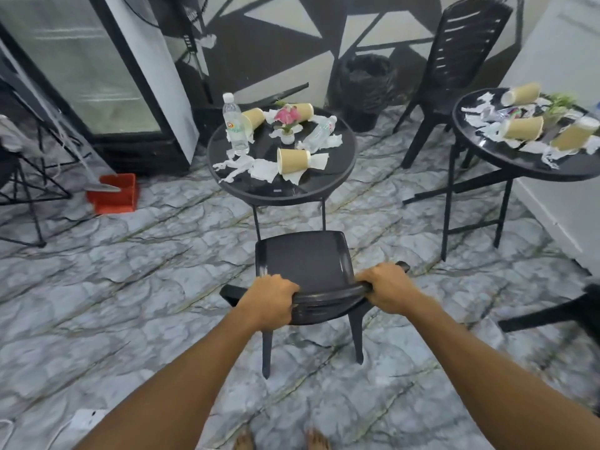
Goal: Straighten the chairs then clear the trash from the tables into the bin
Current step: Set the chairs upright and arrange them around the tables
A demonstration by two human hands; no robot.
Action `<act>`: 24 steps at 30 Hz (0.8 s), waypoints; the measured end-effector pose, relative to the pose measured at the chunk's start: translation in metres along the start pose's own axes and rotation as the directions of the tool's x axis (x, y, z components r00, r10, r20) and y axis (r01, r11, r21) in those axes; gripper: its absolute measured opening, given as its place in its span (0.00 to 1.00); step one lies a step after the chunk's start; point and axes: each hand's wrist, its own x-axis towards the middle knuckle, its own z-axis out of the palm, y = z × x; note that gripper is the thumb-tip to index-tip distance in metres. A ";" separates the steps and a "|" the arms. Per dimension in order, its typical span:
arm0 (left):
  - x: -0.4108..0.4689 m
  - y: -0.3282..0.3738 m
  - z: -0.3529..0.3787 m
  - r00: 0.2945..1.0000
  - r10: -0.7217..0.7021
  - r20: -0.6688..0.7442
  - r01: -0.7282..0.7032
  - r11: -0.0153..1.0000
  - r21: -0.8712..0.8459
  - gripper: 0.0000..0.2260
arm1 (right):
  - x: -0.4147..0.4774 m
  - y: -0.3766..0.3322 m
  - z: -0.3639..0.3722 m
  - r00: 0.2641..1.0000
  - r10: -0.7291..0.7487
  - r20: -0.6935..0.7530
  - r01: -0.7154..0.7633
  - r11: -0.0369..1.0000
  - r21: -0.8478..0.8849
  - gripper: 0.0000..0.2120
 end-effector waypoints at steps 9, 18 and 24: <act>-0.016 0.011 0.026 0.999 -0.031 -0.031 0.033 0.997 0.069 0.08 | -0.022 0.000 0.030 0.992 0.004 -0.129 0.005 0.998 0.070 0.04; -0.037 0.015 0.031 0.991 -0.035 -0.130 0.051 0.992 0.117 0.05 | -0.017 -0.006 0.036 0.972 -0.095 -0.215 0.105 0.994 0.035 0.04; -0.020 -0.002 0.020 0.993 0.051 -0.108 -0.032 0.985 0.172 0.05 | -0.003 -0.002 0.040 0.980 0.066 -0.188 -0.049 0.994 0.093 0.06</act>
